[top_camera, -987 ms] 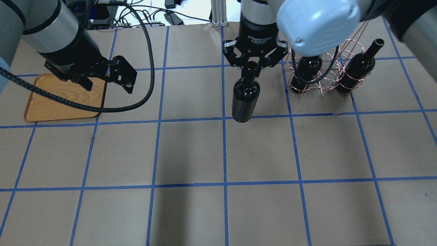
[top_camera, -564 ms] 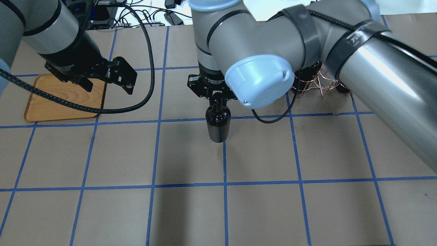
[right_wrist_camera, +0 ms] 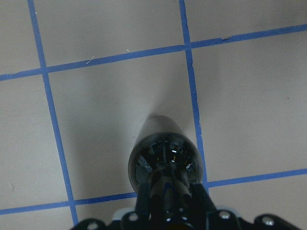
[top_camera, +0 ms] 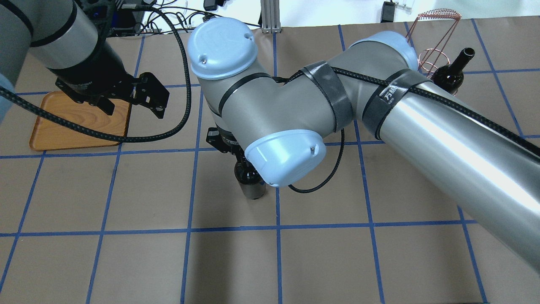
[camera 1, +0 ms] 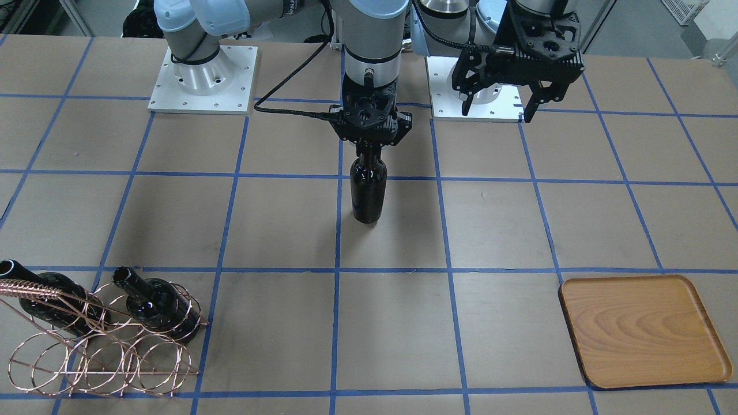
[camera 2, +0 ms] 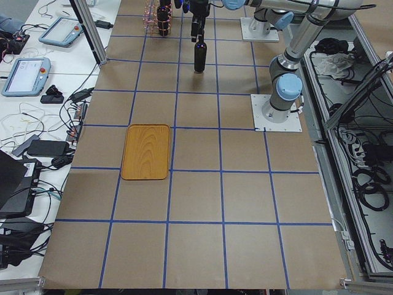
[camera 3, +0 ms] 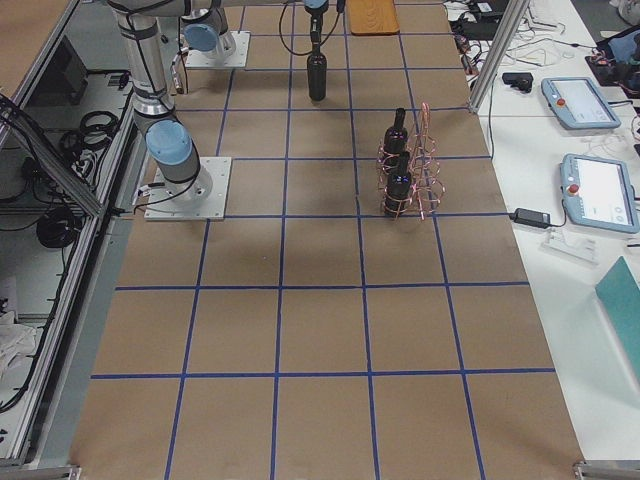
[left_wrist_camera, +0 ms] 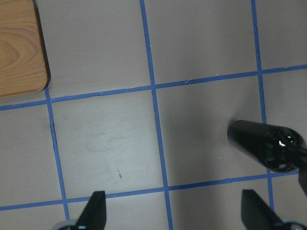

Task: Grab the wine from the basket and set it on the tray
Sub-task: 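Carry the bottle toward the table center and stand it upright, releasing, then lower the left gripper onto the standing bottle's neck while the right arm withdraws, then lift the bottle with the left gripper and carry it over the wooden tray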

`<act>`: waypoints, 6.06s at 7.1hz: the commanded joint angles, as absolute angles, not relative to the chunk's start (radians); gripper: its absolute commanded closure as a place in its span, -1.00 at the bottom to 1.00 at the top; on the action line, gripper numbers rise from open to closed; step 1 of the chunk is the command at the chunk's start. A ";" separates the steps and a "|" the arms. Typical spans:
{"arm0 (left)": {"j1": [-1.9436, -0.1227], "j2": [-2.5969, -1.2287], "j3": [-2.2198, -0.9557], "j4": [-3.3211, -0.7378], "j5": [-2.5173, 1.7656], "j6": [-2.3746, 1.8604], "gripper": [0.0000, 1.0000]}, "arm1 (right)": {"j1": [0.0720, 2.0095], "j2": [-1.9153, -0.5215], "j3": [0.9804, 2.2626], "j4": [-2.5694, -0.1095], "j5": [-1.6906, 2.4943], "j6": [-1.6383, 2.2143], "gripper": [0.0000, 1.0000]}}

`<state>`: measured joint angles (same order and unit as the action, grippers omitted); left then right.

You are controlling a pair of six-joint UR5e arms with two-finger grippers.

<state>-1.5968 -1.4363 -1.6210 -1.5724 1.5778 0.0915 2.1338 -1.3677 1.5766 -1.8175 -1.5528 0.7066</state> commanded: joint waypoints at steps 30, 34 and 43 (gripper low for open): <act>-1.996 -1.638 -1.750 -1.430 1.562 -0.491 0.09 | 1.586 -1.505 1.529 -1.710 -1.632 0.063 -1.00; -1.991 -1.640 -1.743 -1.425 1.563 -0.483 0.41 | 1.586 -1.505 1.531 -1.713 -1.634 0.063 -1.00; -1.385 -1.641 -1.247 -1.874 1.655 0.118 1.00 | 1.586 -1.505 1.531 -1.720 -1.635 0.064 -1.00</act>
